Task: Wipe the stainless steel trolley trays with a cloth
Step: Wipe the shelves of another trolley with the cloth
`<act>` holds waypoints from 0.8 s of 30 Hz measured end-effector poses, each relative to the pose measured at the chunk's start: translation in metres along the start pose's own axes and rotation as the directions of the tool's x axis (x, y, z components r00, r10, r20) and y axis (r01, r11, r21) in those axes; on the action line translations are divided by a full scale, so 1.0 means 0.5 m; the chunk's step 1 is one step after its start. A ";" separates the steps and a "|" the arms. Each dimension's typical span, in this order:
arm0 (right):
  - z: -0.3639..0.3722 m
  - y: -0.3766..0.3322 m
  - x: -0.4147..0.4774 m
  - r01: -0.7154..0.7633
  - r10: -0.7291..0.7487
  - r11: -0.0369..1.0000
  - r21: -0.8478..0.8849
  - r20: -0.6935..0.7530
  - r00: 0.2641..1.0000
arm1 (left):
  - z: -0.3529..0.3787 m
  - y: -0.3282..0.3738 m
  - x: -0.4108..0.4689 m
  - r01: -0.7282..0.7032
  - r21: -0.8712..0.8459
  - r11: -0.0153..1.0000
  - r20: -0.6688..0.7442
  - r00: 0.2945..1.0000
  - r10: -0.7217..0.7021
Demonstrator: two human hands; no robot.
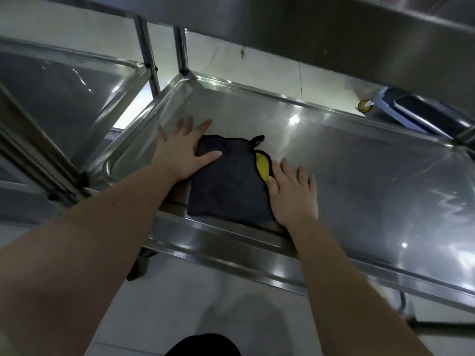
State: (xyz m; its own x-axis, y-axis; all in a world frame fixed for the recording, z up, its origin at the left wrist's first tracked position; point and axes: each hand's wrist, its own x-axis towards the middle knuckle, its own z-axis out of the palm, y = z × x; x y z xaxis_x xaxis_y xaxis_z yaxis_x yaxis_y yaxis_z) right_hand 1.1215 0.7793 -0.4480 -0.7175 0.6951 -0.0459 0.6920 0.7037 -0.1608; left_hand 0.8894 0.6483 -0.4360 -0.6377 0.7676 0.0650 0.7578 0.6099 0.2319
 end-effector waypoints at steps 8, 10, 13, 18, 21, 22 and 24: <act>0.001 0.013 0.014 0.050 -0.040 0.992 0.120 -0.086 0.995 | 0.068 0.256 -0.116 -0.004 0.122 0.993 0.146 0.989 -0.013; -0.001 0.024 0.017 0.081 -0.073 0.991 0.107 -0.077 0.994 | 0.085 0.279 -0.134 -0.033 0.152 0.988 0.156 0.988 0.009; -0.001 0.037 0.015 0.105 -0.099 0.989 0.105 -0.061 0.993 | 0.076 0.235 -0.127 -0.132 0.122 0.984 0.151 0.982 0.113; 0.003 0.023 0.010 0.086 -0.086 0.996 -0.020 -0.029 0.996 | -0.004 -0.028 -0.067 0.158 0.180 0.971 0.091 0.980 -0.176; 0.008 0.011 0.011 0.085 -0.086 0.994 -0.063 -0.023 0.996 | -0.027 -0.106 -0.063 0.275 0.201 0.940 0.093 0.950 -0.297; 0.009 0.008 0.012 0.081 -0.083 0.994 -0.072 -0.019 0.996 | -0.022 -0.093 -0.064 0.253 0.213 0.944 0.097 0.956 -0.278; 0.011 0.004 0.015 0.074 -0.076 0.994 -0.082 -0.016 0.997 | 0.000 -0.019 -0.072 0.124 0.215 0.969 0.119 0.981 -0.152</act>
State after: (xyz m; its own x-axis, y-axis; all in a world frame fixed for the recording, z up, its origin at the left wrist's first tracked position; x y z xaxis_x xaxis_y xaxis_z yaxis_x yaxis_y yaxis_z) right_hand 1.1171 0.7853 -0.4543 -0.7666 0.6419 -0.0179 0.6410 0.7632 -0.0819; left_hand 0.9052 0.6148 -0.4407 -0.7245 0.6837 -0.0870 0.6846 0.7285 0.0243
